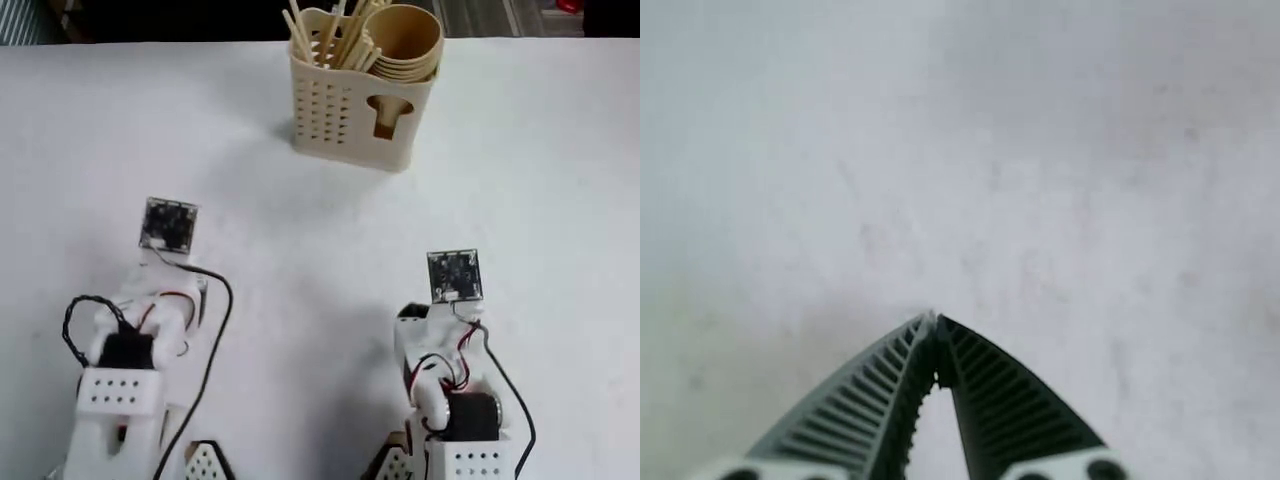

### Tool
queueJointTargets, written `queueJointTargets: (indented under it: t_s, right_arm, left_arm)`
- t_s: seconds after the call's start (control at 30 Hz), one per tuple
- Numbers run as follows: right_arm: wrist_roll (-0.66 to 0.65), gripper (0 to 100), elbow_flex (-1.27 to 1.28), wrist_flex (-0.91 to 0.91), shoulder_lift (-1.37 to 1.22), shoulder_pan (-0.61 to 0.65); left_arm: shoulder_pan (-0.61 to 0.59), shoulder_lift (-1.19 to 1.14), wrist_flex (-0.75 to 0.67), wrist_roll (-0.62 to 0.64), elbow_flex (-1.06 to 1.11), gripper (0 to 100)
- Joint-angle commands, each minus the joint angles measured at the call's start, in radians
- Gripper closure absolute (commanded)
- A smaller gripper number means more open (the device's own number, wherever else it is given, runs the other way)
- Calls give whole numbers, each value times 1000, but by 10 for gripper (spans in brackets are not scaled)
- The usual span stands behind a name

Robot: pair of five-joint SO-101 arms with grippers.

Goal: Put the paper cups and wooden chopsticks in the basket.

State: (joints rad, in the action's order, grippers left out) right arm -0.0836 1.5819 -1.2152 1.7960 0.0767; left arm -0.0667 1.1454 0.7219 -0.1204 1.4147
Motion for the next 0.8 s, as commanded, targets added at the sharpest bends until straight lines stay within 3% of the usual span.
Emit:
queueJointTargets:
  t_s: [0.0, 0.3, 0.77]
  right_arm:
    - [-2, 978, 17, 18, 5, -2]
    - [-2, 978, 109, 16, 5, -10]
    - [-2, 979, 109, 10, 5, -10]
  left_arm:
    - [7, 182, 21, 52, 38, 977]
    - [8, 680, 209, 2, 193, 976]
    - [12, 668, 229, -18, 279, 975]
